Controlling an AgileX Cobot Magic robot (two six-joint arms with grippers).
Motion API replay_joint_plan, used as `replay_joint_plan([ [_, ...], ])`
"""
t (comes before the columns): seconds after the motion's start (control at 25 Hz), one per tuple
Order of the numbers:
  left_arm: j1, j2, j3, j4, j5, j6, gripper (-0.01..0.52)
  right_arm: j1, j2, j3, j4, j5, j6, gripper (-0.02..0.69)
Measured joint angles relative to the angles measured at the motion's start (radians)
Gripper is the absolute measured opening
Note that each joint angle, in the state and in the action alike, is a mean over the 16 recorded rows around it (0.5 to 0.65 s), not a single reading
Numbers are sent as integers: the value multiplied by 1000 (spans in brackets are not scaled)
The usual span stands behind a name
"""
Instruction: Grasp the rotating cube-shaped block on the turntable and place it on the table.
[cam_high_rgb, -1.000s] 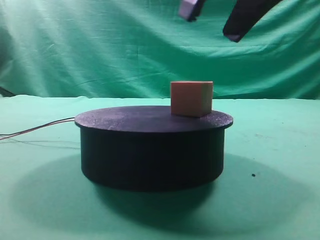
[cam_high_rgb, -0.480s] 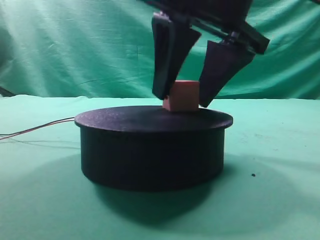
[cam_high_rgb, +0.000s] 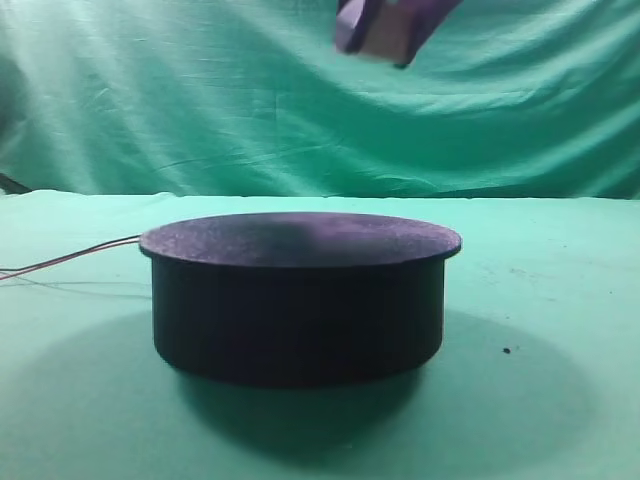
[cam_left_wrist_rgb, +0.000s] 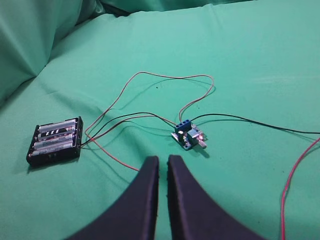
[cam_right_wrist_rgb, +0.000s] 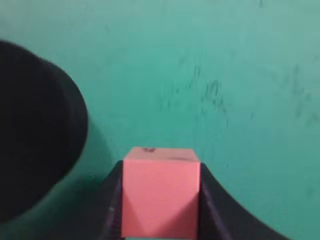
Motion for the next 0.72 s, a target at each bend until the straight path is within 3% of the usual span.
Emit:
replay_joint_plan([
  [0.16,0,0,0,0,0,0,0,-11,-2,115,3,-56,-2,261],
  [0.52,0,0,0,0,0,0,0,2,13,193,10,-105,8,440],
  [0.72,0,0,0,0,0,0,0,2,-50,148,-31,-33,59,426],
])
